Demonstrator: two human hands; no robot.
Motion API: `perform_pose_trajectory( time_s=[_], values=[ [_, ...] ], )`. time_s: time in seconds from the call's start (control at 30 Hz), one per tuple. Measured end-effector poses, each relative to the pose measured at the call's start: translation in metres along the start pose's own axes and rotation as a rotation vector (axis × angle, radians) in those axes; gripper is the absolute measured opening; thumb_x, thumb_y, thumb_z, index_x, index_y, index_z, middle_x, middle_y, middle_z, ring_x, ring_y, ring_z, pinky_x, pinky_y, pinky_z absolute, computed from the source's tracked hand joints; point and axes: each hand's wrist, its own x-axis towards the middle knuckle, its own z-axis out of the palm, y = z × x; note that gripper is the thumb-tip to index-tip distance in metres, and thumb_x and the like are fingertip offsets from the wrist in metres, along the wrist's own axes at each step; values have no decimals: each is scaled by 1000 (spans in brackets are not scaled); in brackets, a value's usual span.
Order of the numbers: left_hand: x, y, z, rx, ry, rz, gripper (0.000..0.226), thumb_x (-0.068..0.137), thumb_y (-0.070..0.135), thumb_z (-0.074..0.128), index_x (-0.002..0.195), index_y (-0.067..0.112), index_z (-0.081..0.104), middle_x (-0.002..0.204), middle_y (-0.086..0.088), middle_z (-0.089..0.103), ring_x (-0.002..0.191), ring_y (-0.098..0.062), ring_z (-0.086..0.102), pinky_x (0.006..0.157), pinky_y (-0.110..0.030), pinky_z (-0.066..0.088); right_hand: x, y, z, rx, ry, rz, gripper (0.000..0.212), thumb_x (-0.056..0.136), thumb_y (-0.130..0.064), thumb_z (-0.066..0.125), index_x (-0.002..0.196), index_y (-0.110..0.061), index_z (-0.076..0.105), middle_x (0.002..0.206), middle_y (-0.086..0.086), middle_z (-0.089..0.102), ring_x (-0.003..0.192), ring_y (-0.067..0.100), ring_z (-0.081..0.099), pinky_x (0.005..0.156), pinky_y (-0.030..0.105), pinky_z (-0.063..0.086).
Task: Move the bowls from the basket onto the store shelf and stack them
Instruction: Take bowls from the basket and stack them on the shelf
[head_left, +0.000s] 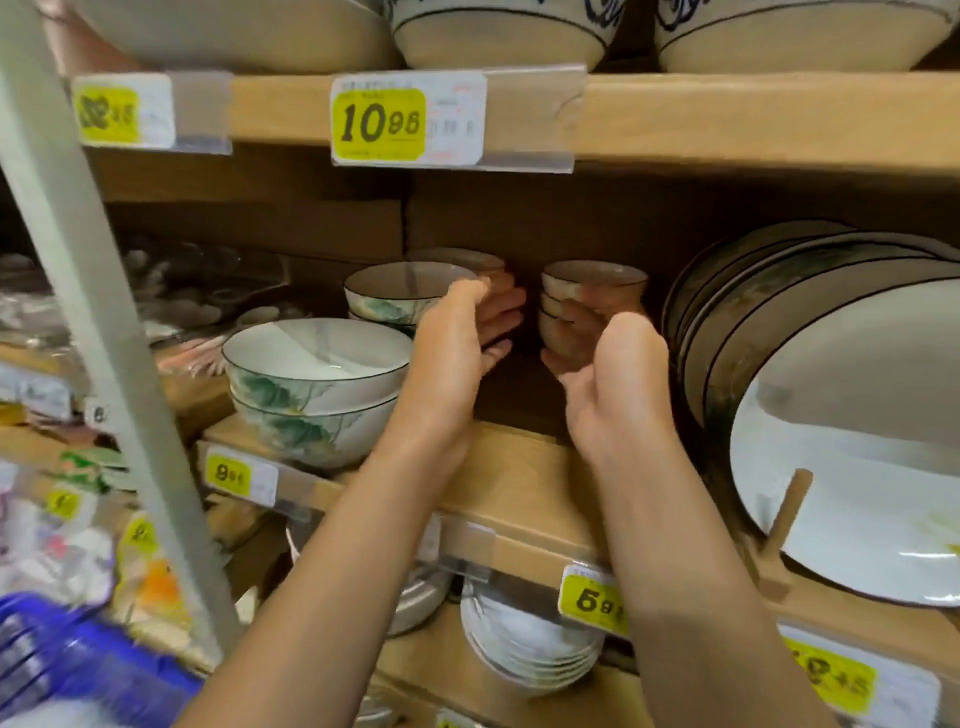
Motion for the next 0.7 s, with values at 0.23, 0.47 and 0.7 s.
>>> perform_pose_trajectory(
  time_s=[0.23,0.47,0.7],
  values=[
    [-109,-9,-128,3,165,53,35,98,20,34,97,10,68,97,-16,75,91,-26,73,78,-27,59,-86,73,-14,-49,-319,66,21,94,-13,49,93,-13,71,98,8,75,97,20,71,83,36,52],
    [-194,-32,-290,34,547,-198,32,97,10,32,93,1,63,76,-13,74,63,-18,69,59,-20,54,-174,206,14,-232,-478,310,28,94,0,42,83,-5,67,81,14,73,73,19,72,68,26,58],
    [-269,-35,-451,158,824,-398,23,93,9,42,90,3,65,81,-13,73,69,-24,63,65,-30,46,-240,345,48,-541,-562,565,18,95,-10,52,92,-4,68,85,14,74,76,24,71,77,33,52]
  ],
)
